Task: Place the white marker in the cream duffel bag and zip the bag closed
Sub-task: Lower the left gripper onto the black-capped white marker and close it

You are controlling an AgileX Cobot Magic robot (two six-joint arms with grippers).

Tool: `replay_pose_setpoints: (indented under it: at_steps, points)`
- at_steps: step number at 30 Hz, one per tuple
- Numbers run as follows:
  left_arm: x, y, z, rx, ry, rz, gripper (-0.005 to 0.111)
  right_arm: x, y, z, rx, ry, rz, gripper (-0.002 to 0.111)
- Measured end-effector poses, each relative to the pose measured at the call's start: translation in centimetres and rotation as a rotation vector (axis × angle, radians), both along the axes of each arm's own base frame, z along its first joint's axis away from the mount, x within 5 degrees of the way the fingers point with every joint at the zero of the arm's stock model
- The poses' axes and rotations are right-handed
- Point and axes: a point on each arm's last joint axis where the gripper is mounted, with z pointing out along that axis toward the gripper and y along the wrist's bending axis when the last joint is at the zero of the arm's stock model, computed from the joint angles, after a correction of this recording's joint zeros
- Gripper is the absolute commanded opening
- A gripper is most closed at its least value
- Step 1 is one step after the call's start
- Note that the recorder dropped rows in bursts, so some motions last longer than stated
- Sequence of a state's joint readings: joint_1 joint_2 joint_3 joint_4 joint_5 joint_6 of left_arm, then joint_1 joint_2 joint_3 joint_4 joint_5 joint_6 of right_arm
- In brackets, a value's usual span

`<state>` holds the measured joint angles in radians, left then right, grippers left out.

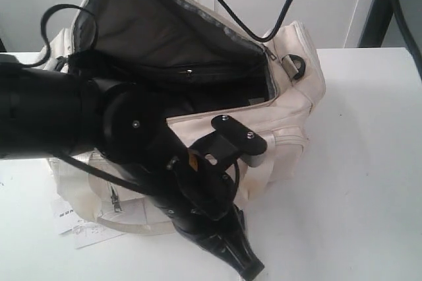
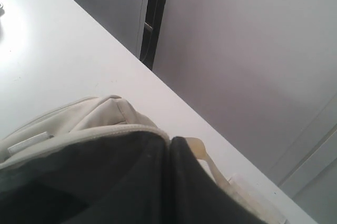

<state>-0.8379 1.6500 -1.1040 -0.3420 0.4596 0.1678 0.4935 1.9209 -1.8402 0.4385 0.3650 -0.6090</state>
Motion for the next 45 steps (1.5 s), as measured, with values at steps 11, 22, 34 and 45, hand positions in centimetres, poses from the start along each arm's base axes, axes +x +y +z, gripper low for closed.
replay_pose_setpoints:
  at_steps: [11,22,34,45]
  points:
    - [0.6,-1.1,-0.8,0.030,0.049,0.003,0.000,0.0,0.0,0.0,0.002,0.001,0.000,0.000]
    - [0.3,-1.0,-1.0,0.038,0.212,0.220,0.003,0.0,0.0,0.0,0.003,0.002,0.000,0.000]
    - [1.0,-2.1,-1.4,0.230,0.278,0.364,0.008,0.0,0.0,0.0,0.003,0.002,0.000,0.000]
    - [1.4,-5.2,-2.9,0.184,0.218,0.502,0.062,0.0,0.0,0.0,0.003,0.002,0.000,0.000]
